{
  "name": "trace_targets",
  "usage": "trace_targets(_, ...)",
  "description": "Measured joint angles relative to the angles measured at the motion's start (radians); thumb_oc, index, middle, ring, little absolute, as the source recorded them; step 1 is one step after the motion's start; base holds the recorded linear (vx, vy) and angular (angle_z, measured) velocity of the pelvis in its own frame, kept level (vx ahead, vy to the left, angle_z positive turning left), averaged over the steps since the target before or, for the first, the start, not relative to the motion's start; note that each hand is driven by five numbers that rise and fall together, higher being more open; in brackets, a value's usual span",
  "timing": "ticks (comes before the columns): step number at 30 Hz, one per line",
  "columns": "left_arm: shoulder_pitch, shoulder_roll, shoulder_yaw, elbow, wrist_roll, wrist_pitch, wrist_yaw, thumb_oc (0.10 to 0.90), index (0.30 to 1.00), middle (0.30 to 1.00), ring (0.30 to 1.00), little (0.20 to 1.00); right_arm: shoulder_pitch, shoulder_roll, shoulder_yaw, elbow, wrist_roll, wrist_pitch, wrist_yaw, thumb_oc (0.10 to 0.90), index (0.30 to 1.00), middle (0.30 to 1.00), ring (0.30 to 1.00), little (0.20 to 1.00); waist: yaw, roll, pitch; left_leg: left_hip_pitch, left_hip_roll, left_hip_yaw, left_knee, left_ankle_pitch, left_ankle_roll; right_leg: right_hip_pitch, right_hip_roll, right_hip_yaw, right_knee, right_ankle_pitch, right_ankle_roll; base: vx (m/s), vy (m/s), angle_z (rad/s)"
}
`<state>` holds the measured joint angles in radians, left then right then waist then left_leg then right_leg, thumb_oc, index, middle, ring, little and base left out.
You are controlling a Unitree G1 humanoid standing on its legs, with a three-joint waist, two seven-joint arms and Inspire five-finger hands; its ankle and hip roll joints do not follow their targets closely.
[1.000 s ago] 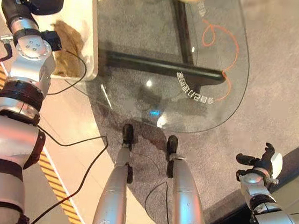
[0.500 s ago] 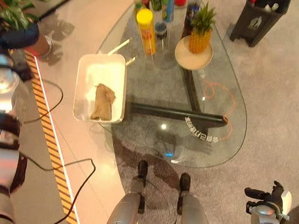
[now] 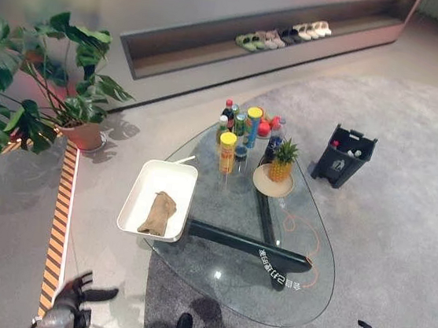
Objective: Wipe the table with a cloth and put it in the basket.
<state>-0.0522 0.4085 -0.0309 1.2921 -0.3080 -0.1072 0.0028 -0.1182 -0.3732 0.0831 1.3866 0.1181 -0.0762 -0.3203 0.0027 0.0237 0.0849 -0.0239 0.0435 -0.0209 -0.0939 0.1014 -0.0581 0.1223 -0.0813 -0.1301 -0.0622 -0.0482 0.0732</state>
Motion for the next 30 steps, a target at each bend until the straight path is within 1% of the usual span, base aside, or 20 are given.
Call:
trace_targets(1, 0.016, -0.015, -0.007, 0.004, 0.016, 0.002, -0.001, 0.800, 0.900, 0.900, 0.900, 0.900, 0.014, 0.000, 0.007, 0.006, -0.010, 0.009, 0.011, 0.800, 0.900, 0.900, 0.900, 0.900, 0.000, 0.005, -0.018, 0.001, 0.000, 0.001, 0.000, -0.001, 0.001, 0.000, 0.000, 0.001, 0.000, 0.000, 0.000, 0.03, 0.016, -0.05)
trace_targets(3, 0.025, -0.027, -0.031, 0.006, 0.033, 0.007, -0.013, 0.800, 0.900, 0.900, 0.900, 0.900, 0.028, 0.000, 0.016, 0.011, -0.017, 0.024, 0.021, 0.800, 0.900, 0.900, 0.900, 0.900, 0.000, 0.015, -0.032, 0.002, 0.002, 0.003, 0.000, -0.001, 0.001, 0.002, 0.001, 0.001, -0.002, -0.001, -0.001, 0.02, 0.015, -0.04)
trace_targets(5, 0.029, -0.055, -0.039, 0.008, 0.062, 0.014, -0.027, 0.800, 0.900, 0.900, 0.900, 0.900, 0.050, 0.002, 0.036, 0.013, -0.052, 0.042, 0.039, 0.800, 0.900, 0.900, 0.900, 0.900, -0.003, 0.024, -0.051, 0.006, 0.003, 0.005, 0.000, -0.001, 0.001, 0.009, 0.003, 0.001, -0.012, 0.004, -0.003, 0.01, 0.009, -0.02)
trace_targets(6, 0.029, -0.060, -0.041, 0.009, 0.066, 0.014, -0.034, 0.800, 0.900, 0.900, 0.900, 0.900, 0.055, 0.003, 0.041, 0.013, -0.057, 0.045, 0.044, 0.800, 0.900, 0.900, 0.900, 0.900, -0.003, 0.025, -0.055, 0.006, 0.004, 0.006, 0.000, -0.001, 0.001, 0.009, 0.003, 0.001, -0.012, 0.005, -0.003, 0.00, 0.000, 0.00)
trace_targets(8, 0.026, -0.072, -0.078, 0.016, 0.099, 0.021, -0.044, 0.800, 0.900, 0.900, 0.900, 0.900, 0.057, 0.010, 0.061, 0.020, -0.082, 0.057, 0.058, 0.800, 0.900, 0.900, 0.900, 0.900, -0.008, 0.028, -0.063, 0.012, 0.005, 0.008, 0.000, -0.001, 0.001, 0.013, 0.004, 0.002, -0.013, 0.005, -0.004, -0.01, 0.006, -0.03)
trace_targets(11, 0.019, -0.086, -0.087, 0.016, 0.142, 0.050, -0.063, 0.800, 0.900, 0.900, 0.900, 0.900, 0.057, 0.018, 0.080, 0.020, -0.101, 0.075, 0.075, 0.800, 0.900, 0.900, 0.900, 0.900, -0.008, 0.027, -0.065, 0.017, 0.007, 0.012, 0.000, -0.001, 0.001, 0.013, 0.005, 0.007, -0.013, 0.005, -0.004, -0.02, 0.012, -0.05)
trace_targets(12, 0.019, -0.087, -0.113, 0.016, 0.155, 0.054, -0.065, 0.800, 0.900, 0.900, 0.900, 0.900, 0.057, 0.021, 0.083, 0.020, -0.117, 0.080, 0.083, 0.800, 0.900, 0.900, 0.900, 0.900, -0.008, 0.028, -0.067, 0.018, 0.007, 0.013, 0.000, -0.001, 0.001, 0.013, 0.005, 0.008, -0.013, 0.005, -0.004, -0.04, 0.025, -0.04)
trace_targets(15, 0.019, -0.088, -0.152, 0.017, 0.184, 0.070, -0.065, 0.800, 0.900, 0.900, 0.900, 0.900, 0.057, 0.026, 0.104, 0.019, -0.121, 0.091, 0.101, 0.800, 0.900, 0.900, 0.900, 0.900, -0.008, 0.025, -0.069, 0.019, 0.008, 0.017, 0.000, -0.002, 0.000, 0.010, 0.005, 0.013, -0.013, 0.005, -0.004, -0.03, 0.023, -0.04)
trace_targets(17, 0.021, -0.088, -0.154, 0.019, 0.186, 0.084, -0.066, 0.800, 0.900, 0.900, 0.900, 0.900, 0.055, 0.027, 0.116, 0.019, -0.134, 0.100, 0.109, 0.800, 0.900, 0.900, 0.900, 0.900, -0.006, 0.023, -0.070, 0.019, 0.009, 0.026, 0.000, -0.003, 0.001, 0.007, 0.005, 0.022, -0.013, 0.005, -0.004, -0.03, 0.016, -0.11)
trace_targets(19, 0.025, -0.088, -0.154, 0.026, 0.186, 0.087, -0.064, 0.800, 0.900, 0.900, 0.900, 0.900, 0.055, 0.028, 0.126, 0.017, -0.160, 0.102, 0.123, 0.800, 0.900, 0.900, 0.900, 0.900, -0.007, 0.024, -0.071, 0.019, 0.010, 0.032, 0.000, -0.003, 0.004, 0.005, 0.005, 0.026, -0.013, 0.006, -0.004, -0.02, 0.020, -0.09)
trace_targets(22, 0.025, -0.089, -0.154, 0.025, 0.185, 0.088, -0.064, 0.800, 0.900, 0.900, 0.900, 0.900, 0.056, 0.032, 0.144, 0.018, -0.165, 0.113, 0.132, 0.800, 0.900, 0.900, 0.900, 0.900, -0.008, 0.026, -0.072, 0.019, 0.010, 0.035, 0.000, -0.003, 0.005, 0.003, 0.004, 0.027, -0.014, 0.006, -0.004, 0.00, 0.000, 0.00)
trace_targets(30, 0.024, -0.090, -0.154, 0.025, 0.185, 0.092, -0.066, 0.800, 0.900, 0.900, 0.900, 0.900, 0.055, 0.036, 0.163, 0.017, -0.188, 0.120, 0.162, 0.800, 0.900, 0.900, 0.900, 0.900, -0.008, 0.039, -0.079, 0.009, 0.012, 0.036, 0.000, -0.001, 0.001, -0.002, 0.006, 0.026, -0.016, 0.006, -0.004, -0.01, 0.004, 0.00)
